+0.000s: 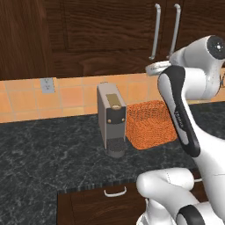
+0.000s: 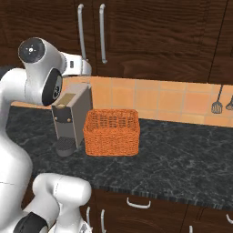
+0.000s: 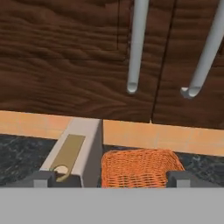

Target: Open the cabinet, pick up the bread from the cabinet and place it in the basket. Then move the basket to the dining counter.

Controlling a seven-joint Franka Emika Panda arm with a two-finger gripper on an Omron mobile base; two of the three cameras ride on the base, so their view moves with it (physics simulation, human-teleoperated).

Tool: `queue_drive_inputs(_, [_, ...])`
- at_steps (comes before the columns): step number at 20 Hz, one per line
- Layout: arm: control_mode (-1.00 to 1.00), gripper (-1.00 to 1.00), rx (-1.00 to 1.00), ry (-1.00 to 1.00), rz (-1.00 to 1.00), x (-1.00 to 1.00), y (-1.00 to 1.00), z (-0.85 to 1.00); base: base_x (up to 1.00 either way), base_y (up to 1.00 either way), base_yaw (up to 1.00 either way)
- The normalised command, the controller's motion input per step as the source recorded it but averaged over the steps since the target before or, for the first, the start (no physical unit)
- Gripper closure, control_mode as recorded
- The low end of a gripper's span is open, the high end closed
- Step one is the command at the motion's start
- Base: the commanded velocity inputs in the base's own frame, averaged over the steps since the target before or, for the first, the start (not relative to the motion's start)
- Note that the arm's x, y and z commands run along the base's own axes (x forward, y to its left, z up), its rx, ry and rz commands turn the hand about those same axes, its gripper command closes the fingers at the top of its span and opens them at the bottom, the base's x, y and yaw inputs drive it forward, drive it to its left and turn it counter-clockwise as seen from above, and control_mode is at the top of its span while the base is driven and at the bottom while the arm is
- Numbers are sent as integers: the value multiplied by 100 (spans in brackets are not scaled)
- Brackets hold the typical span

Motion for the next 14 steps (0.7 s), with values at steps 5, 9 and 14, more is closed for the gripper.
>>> queue_drive_inputs(5, [-100, -100, 0, -22, -2, 49, 4, 39, 0, 0, 0])
queue_drive_inputs(9, [-100, -100, 7, -10, -4, 52, 0, 71, 0, 0, 0])
queue_drive_inputs(14, [-100, -100, 7, 0, -8, 17, 10, 63, 0, 0, 0])
